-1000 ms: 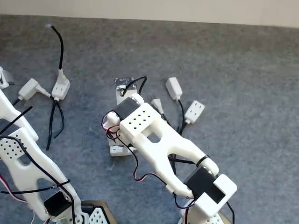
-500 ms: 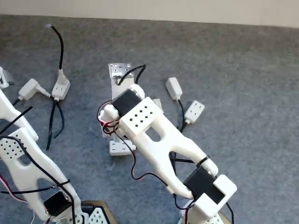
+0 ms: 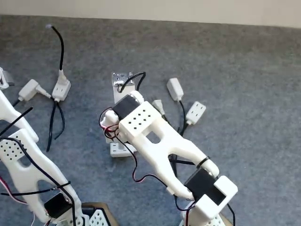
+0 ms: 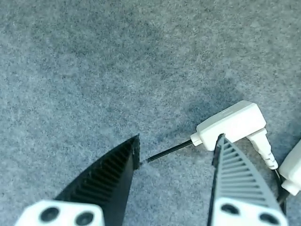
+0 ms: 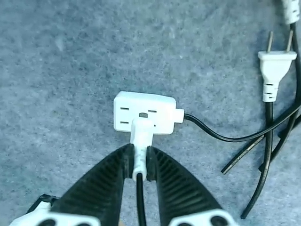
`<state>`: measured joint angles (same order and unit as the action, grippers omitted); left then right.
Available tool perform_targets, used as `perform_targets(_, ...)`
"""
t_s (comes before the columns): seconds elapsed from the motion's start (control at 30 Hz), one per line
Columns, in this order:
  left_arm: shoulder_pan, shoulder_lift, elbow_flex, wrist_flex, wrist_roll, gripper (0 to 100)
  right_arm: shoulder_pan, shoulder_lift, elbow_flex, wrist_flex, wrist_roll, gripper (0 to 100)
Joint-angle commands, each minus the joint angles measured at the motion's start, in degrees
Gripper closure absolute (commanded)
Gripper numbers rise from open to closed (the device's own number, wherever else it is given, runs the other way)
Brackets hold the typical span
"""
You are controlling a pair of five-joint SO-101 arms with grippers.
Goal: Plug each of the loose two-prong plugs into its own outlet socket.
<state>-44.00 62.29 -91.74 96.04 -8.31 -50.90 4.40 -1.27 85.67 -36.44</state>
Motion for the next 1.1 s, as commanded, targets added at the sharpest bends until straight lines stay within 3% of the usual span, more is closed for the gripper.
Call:
perform_targets(0.0, -0.4, -1.0, -2.6, 0.4, -0.6, 74, -0.1, -0.5, 0.7, -0.7, -0.1, 99.5)
perform_targets(1.07, -1.0, -1.1, -2.9, 1.6, -0.6, 74, 0.8, 4.2, 1.3, -5.7, 0.0, 99.5)
